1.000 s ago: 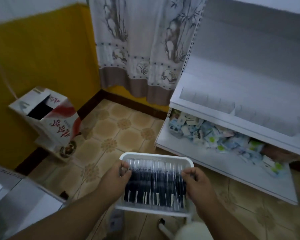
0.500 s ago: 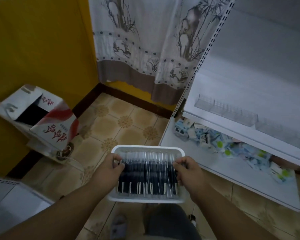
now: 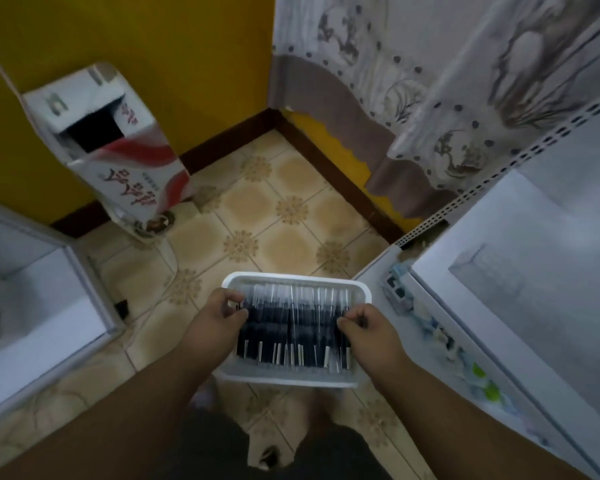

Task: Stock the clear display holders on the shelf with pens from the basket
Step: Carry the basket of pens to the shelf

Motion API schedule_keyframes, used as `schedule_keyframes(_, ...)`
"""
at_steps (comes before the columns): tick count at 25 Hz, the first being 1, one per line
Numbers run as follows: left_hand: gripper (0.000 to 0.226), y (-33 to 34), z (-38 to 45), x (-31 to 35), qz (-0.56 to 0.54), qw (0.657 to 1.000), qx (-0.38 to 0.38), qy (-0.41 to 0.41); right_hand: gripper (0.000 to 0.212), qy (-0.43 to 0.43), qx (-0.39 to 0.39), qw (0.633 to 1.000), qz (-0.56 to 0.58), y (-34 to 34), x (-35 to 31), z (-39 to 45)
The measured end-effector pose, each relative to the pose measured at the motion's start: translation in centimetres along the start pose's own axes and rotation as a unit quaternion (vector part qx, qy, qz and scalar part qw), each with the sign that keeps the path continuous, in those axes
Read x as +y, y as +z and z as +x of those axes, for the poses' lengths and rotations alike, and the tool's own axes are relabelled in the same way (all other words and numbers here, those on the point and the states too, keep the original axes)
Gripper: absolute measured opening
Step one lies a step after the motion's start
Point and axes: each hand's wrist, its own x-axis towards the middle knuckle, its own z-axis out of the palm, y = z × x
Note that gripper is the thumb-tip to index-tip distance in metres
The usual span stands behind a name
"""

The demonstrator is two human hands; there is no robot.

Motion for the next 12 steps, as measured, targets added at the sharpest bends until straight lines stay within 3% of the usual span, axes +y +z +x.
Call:
schedule_keyframes(7, 0.013, 7.5, 13.4, -9.9, -0.006, 0.998, 0.008, -0.065, 0.011, 0.055, -0.014, 0.997, -0.043, 7.6, 9.9, 13.3)
schedule_keyframes(12, 0.013, 15.0, 26.1, -23.0, 0.029, 0.996, -0.011, -0.086, 0.012, 0.082, 0.0, 0.993, -0.089, 17.6, 23.0, 24.8)
